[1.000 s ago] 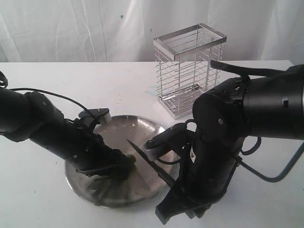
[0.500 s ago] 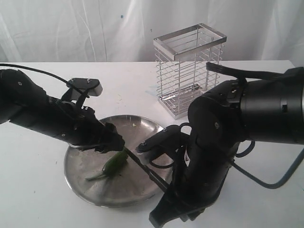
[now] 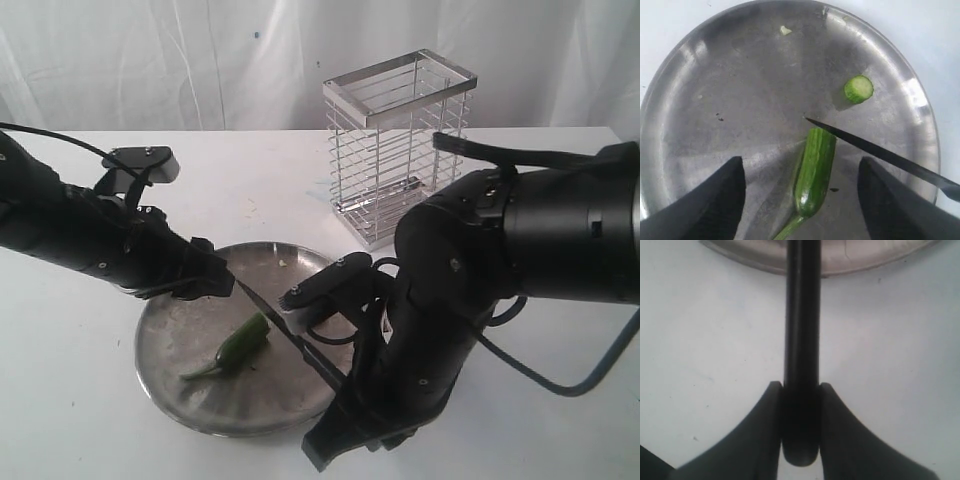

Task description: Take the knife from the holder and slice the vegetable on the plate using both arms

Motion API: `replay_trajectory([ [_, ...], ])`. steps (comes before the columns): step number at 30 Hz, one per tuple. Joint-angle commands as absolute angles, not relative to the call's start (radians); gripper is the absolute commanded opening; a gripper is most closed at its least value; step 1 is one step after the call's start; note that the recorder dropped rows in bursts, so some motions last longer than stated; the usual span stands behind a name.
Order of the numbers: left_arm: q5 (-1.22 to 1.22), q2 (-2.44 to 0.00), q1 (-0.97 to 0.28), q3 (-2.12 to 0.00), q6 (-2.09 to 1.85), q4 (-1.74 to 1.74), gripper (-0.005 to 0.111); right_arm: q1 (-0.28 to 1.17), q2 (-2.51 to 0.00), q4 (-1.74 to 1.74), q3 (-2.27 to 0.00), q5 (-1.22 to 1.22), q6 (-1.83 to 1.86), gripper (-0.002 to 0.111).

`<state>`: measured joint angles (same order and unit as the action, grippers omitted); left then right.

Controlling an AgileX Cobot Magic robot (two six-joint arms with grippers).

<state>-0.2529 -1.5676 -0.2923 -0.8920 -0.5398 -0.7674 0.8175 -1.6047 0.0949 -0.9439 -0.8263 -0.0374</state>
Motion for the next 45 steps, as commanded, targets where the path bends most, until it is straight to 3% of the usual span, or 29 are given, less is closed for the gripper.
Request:
replay_trajectory([
  [1, -0.279, -1.558, -0.290, -0.887, -0.531, -0.775, 0.067, 0.819, -1.636, 0.103, -0.946, -0.820, -0.027, 0.001],
  [45, -0.292, -1.560, -0.292, -0.887, -0.609, -0.882, 0.067, 0.819, -1.682, 0.134, -0.946, -0.760, -0.027, 0.001],
])
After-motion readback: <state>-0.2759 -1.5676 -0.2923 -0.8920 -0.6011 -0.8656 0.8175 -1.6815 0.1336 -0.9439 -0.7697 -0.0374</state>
